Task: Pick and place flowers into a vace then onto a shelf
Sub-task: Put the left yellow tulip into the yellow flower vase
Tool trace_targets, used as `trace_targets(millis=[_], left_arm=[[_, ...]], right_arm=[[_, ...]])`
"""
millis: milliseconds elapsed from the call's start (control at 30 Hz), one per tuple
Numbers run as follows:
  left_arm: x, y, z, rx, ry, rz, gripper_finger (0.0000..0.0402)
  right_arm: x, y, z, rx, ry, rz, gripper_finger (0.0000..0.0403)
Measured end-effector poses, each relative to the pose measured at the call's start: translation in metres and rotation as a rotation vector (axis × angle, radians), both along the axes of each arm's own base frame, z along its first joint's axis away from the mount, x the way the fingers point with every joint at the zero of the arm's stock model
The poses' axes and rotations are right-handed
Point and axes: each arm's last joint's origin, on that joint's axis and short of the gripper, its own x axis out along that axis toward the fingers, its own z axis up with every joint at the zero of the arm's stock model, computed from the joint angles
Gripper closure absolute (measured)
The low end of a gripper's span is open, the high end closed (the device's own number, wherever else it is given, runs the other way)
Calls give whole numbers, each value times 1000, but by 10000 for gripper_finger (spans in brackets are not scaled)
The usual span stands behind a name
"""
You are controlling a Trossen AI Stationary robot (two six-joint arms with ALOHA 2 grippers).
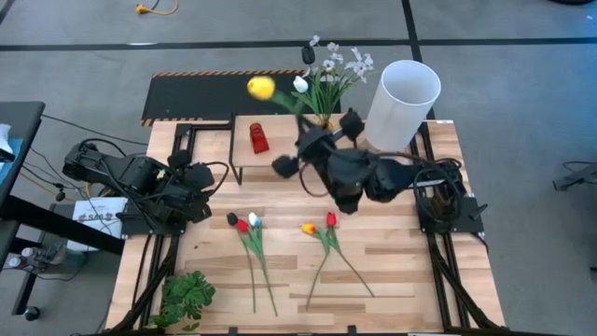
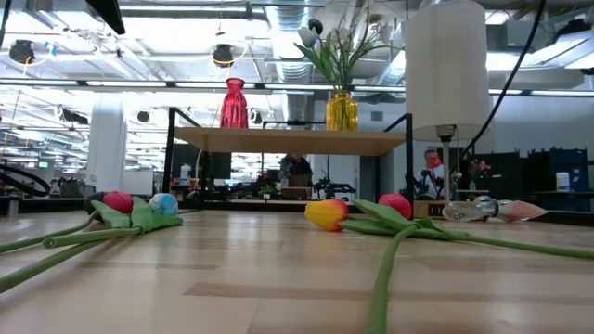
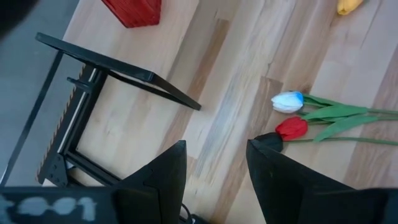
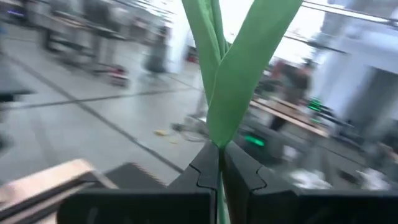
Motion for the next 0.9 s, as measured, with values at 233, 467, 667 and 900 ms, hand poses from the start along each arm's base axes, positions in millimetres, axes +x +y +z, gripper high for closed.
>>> trace_targets(millis=[233, 467, 667, 900], left_arm=[[0, 0, 0, 4, -1, 0, 244], [0, 0, 0, 5, -2, 0, 244], [0, 0, 0, 10, 2, -9, 244], [4, -1, 1, 11, -26, -43, 244]], right_arm=[[-2, -19, 0, 44, -74, -165, 403], [-12, -6, -25, 67, -127, -244, 403], [-31, 25, -65, 127, -247, -153, 403], [-15, 25, -105, 113, -223, -170, 403]])
